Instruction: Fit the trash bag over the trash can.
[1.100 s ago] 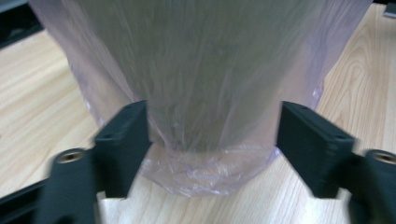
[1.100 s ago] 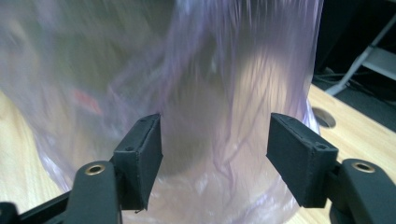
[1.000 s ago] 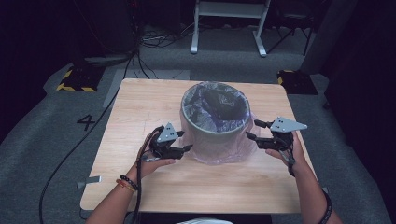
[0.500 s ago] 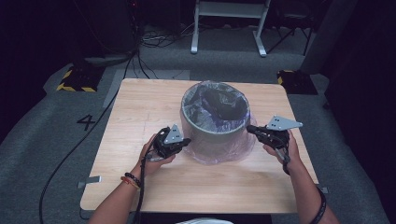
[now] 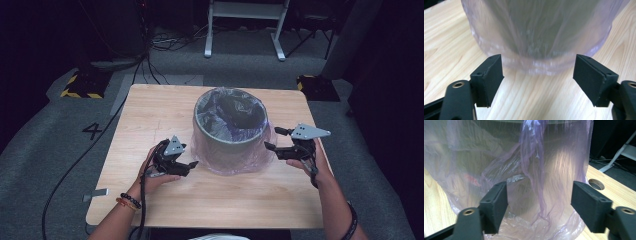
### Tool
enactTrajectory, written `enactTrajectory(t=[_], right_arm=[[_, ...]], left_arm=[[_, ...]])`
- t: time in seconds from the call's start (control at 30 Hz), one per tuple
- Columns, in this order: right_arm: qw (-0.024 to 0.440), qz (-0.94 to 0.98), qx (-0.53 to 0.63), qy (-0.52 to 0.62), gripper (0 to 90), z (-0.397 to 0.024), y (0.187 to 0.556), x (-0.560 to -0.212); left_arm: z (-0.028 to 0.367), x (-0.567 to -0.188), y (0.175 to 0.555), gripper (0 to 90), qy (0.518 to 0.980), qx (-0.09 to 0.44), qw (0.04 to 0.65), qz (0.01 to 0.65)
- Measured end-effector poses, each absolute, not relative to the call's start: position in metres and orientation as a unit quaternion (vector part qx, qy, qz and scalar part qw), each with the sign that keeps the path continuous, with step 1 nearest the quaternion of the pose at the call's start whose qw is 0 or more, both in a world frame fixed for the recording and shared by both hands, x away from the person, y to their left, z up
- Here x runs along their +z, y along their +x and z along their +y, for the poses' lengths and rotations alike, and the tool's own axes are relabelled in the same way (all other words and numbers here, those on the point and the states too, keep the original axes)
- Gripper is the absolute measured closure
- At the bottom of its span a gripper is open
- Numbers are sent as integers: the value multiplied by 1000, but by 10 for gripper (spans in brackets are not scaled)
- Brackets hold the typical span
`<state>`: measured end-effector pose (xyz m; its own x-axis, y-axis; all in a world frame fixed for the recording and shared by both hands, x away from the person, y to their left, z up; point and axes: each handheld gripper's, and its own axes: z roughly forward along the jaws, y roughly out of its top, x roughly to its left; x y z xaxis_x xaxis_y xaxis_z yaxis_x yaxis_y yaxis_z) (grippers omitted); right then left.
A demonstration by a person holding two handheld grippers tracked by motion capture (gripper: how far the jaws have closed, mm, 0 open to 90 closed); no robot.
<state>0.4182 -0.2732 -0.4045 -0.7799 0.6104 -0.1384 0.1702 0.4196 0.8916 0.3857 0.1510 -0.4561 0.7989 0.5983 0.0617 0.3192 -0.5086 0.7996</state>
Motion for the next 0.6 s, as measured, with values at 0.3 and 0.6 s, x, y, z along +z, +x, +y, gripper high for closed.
enactTrajectory(t=[0.3, 0.6], right_arm=[[221, 802, 501, 240, 238, -278, 416, -395], [220, 787, 521, 246, 229, -285, 416, -379]], left_arm=[[162, -467, 379, 157, 860, 155, 395, 283], [165, -482, 373, 157, 871, 148, 370, 286]])
